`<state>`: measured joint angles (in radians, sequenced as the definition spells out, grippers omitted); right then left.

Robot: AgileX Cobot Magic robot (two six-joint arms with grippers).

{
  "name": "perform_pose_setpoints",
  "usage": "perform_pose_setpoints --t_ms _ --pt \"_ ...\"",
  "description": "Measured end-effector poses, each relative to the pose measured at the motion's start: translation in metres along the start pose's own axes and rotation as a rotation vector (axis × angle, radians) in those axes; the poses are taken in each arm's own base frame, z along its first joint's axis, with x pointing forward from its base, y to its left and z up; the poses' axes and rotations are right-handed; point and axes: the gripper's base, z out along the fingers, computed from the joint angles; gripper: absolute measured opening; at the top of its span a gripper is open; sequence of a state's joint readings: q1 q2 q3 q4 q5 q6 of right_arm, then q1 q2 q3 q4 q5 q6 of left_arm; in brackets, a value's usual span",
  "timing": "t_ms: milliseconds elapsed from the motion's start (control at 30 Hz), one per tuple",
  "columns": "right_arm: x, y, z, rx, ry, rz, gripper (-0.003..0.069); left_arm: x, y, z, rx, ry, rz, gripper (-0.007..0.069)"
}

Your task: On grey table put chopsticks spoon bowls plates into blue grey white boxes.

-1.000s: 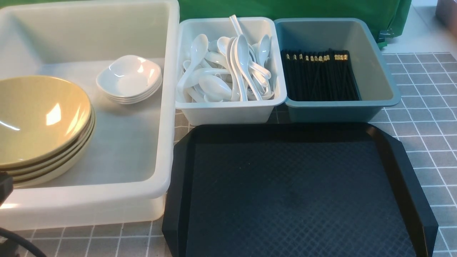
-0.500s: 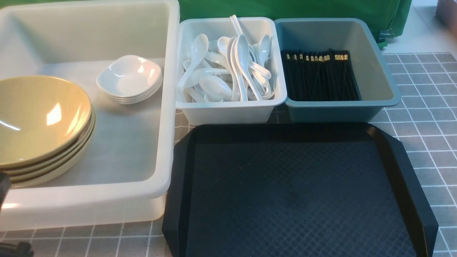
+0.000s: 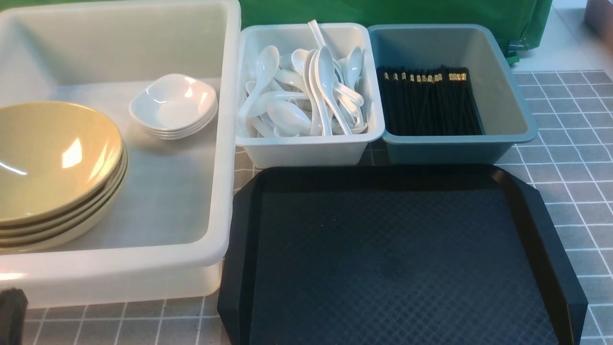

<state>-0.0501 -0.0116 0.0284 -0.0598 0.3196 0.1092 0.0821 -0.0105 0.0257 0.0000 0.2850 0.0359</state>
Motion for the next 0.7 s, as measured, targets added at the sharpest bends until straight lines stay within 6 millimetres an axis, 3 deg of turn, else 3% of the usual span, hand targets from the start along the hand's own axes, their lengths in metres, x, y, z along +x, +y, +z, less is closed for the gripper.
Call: perform_pose_setpoints --t_ms 700 --pt "0.0 0.0 0.0 0.0 0.0 0.0 0.0065 0.0023 -0.0003 -0.0001 0.003 0.025 -0.008 -0.0011"
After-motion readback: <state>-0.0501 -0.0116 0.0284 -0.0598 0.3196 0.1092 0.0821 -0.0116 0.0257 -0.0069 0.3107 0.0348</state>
